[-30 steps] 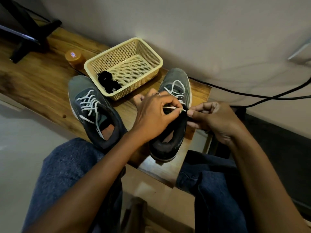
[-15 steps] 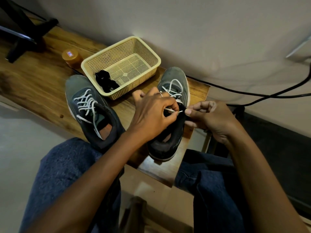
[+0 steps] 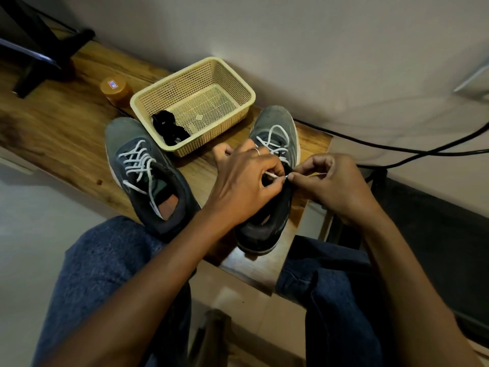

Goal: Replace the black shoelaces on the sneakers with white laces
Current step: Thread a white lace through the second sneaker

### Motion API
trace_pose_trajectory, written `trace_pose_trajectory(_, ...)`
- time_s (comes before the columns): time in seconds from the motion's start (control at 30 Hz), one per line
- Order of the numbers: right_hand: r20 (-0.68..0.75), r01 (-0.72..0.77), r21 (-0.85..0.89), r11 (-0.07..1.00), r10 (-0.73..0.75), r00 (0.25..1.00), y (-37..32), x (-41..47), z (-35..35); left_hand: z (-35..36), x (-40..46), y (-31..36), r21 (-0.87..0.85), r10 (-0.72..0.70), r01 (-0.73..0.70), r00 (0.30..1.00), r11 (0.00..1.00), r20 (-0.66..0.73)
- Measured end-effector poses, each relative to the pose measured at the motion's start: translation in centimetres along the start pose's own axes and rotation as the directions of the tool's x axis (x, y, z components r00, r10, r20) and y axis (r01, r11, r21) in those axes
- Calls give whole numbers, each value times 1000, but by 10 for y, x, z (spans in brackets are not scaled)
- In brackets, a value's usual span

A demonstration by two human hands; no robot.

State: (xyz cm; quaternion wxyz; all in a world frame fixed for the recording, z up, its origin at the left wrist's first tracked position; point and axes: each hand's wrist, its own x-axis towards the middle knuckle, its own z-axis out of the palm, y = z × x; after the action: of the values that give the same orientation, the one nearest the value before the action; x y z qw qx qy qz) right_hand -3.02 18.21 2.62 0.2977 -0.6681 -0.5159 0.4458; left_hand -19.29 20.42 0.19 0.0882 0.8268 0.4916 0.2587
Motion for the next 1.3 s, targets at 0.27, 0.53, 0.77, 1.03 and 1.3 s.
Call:
trace_pose_trajectory(0.27,-19,112,-195,974,-118,993,-1,-2,5,0,0,0,12,23,-23,1000,1000,-14)
trace_pose_trajectory(0.53,-136,28,-133,991,-46,990,-3,-4,16,0,3,-1,-14,35,-36,999,999,-34)
trace_pose_trajectory(0.77,-118,-97,247,964,130,985,-2,-5,16,5,-2,3,-12,7,-8,998,1000,-54)
trace_pose_trajectory(1.03,-53,77,-11,997,-78,996,4,-3,10,5,-2,2,-21,-6,5,998,1000,-64)
trace_pose_trajectory(1.3,-10,99,60,993,-99,995,6,-3,7,3,-2,0,-3,-48,48,998,999,-33)
